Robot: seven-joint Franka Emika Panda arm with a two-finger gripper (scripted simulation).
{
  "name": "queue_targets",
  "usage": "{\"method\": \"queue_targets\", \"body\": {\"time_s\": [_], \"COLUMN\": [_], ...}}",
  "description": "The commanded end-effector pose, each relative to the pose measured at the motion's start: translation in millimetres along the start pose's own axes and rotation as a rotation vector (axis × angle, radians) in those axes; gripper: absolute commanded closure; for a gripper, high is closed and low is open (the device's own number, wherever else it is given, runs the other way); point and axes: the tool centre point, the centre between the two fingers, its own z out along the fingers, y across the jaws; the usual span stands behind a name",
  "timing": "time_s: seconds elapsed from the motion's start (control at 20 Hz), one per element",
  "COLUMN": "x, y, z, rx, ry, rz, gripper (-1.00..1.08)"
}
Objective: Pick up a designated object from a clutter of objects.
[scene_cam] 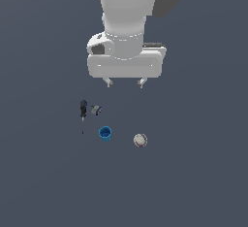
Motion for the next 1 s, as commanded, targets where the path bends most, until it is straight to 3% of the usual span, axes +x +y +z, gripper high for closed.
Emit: {"method": "queue_targets", "body": {"time_s": [0.0,0.45,0.95], "x": [0,2,3], "y": [0,32,33], "z": [0,12,15], "rx": [0.0,-0.007,-0.008], "ry": [0.0,-0.007,-0.008], "rz": [0.0,0.053,0.044], "gripper": [-0.92,-0.92,-0.92]}}
